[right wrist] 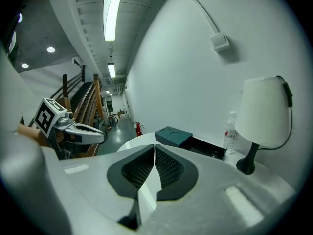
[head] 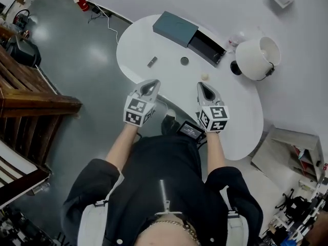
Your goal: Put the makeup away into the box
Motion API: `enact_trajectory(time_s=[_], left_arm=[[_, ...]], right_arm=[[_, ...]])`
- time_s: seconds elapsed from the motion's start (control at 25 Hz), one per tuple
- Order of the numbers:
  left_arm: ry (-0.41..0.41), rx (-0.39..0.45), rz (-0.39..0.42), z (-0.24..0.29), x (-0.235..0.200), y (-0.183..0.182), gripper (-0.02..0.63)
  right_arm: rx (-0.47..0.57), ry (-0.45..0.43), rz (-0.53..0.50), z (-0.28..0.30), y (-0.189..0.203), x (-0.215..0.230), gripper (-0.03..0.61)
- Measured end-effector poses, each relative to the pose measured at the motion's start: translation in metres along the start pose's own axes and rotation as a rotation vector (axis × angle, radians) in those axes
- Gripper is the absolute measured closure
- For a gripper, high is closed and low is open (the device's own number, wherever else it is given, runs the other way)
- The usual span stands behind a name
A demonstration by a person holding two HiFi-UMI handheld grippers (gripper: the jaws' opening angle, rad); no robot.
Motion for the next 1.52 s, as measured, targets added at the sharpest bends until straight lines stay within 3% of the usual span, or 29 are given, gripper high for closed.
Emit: enact_trajectory(time_s=[0.44, 0.8, 0.96, 1.04, 1.16, 1.52], left_arm=[[0.034, -0.038, 0.006, 0.076, -0.016, -0.027, 0.6], [0.13, -0.093, 0.085, 0.124, -0.032, -0.031, 0.6], [0.171, -0.104, 0.084, 0.139, -0.038, -0.031, 0.6], [0.187, -0.108, 0.08, 0.145, -0.038, -0.031, 0.6], [0.203, -0.116, 0.076, 0.151, -0.037, -0.029, 0.6], [0.206, -0.141, 0.064, 0.152, -0.048, -0.021, 0.6]], right_arm=[[-0.061, 0.02, -0.011, 0.043, -0.021, 0.065, 0.572], [-0.096, 0.104, 0.01, 0.068, -0.023, 0.094, 0.572], [-0.124, 0.132, -0.021, 0.073, -0.025, 0.101, 0.571], [-0.157, 0.136, -0.049, 0.075, -0.022, 0.106, 0.569], [-0.244, 0.122, -0.1, 0.08, -0.01, 0.114, 0.498], [-0.471, 0.059, -0.191, 0.098, 0.036, 0.126, 0.48]])
Point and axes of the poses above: the fingertips, and each gripper's own axes: z forward along the fingers, x to its right, y out of its underside, the point moved 7 cm from there along -z, backward along the fingers, and after that the axes turned 6 degrees about z, right-handed, at the moved point
